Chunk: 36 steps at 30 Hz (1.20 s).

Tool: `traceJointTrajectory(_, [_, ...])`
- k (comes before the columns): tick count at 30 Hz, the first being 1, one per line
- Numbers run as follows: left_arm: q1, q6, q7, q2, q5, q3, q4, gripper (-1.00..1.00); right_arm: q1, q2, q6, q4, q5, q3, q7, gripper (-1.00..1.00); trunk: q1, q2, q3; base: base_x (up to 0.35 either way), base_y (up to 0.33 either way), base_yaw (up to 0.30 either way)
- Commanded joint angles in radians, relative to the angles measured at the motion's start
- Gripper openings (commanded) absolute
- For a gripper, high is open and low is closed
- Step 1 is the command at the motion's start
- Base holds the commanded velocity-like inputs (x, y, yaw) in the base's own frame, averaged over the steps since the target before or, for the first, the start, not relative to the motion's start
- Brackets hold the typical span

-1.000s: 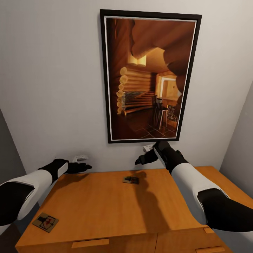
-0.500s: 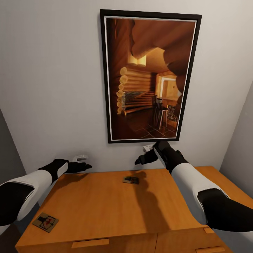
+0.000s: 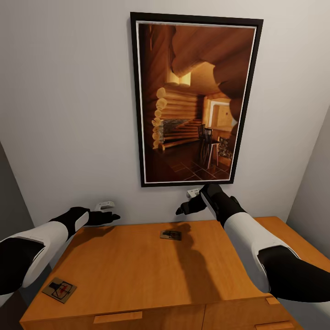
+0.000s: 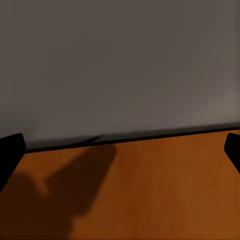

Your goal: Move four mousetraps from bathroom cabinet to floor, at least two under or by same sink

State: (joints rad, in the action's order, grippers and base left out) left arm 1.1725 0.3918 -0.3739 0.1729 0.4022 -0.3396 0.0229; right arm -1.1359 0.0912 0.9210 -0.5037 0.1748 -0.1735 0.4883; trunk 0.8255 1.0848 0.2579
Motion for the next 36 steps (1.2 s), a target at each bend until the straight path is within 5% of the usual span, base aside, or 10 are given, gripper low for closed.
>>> traceJointTrajectory(1, [0.001, 0.007, -0.002, 0.001, 0.010, -0.008, 0.002, 1.00, -0.001, 0.000, 0.002, -0.001, 0.010, -0.001, 0.009, 1.00, 0.000, 0.001, 0.001, 0.000, 0.000, 0.000])
traceJointTrajectory(36, [0.000, 0.010, -0.001, -0.005, 0.010, -0.006, 0.006, 1.00, -0.001, -0.013, -0.001, -0.001, 0.011, -0.003, 0.015, 1.00, 0.000, 0.001, 0.001, 0.000, 0.000, 0.000])
